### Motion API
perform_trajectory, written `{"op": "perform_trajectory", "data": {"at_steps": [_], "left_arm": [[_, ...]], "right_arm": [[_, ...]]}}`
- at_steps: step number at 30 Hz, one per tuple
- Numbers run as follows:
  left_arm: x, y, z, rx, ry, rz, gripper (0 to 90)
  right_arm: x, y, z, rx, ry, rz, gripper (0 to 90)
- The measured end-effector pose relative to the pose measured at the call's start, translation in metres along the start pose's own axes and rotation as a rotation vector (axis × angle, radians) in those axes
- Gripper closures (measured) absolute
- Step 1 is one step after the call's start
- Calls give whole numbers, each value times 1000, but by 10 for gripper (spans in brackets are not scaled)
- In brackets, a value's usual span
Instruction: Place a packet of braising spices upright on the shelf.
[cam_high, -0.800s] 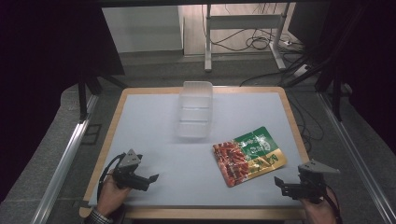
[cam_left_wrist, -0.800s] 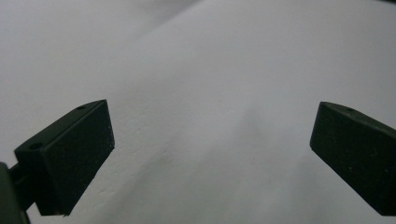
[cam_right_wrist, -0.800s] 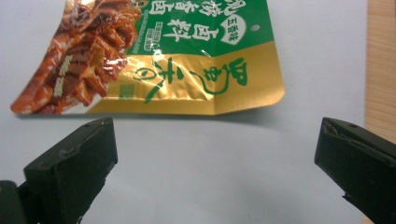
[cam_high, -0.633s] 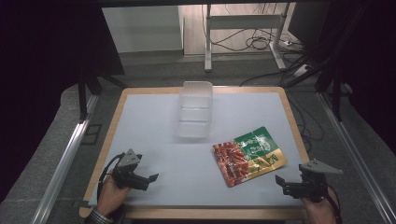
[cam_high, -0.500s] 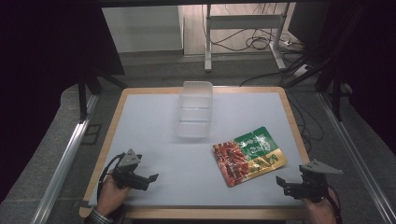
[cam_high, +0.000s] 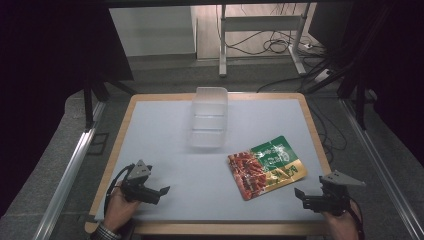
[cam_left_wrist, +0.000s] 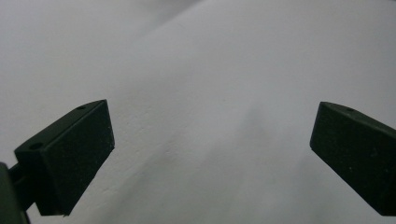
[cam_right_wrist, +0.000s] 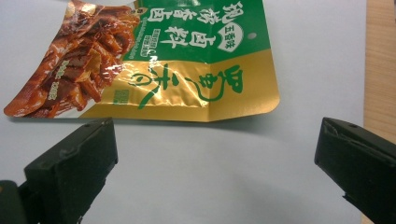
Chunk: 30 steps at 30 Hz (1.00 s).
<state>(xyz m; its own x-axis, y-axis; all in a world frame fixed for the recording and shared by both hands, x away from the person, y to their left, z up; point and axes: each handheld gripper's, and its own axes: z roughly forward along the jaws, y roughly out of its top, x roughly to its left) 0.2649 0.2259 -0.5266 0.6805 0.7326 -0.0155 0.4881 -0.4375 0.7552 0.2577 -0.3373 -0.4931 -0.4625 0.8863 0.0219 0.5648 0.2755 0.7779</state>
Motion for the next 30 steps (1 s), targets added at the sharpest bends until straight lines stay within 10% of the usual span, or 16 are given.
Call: {"op": "perform_trajectory", "data": {"at_steps": [30], "left_arm": [[-1,0,1,5,12,18,0]], "right_arm": [[-7,16,17,-59,-20,-41,0]]}}
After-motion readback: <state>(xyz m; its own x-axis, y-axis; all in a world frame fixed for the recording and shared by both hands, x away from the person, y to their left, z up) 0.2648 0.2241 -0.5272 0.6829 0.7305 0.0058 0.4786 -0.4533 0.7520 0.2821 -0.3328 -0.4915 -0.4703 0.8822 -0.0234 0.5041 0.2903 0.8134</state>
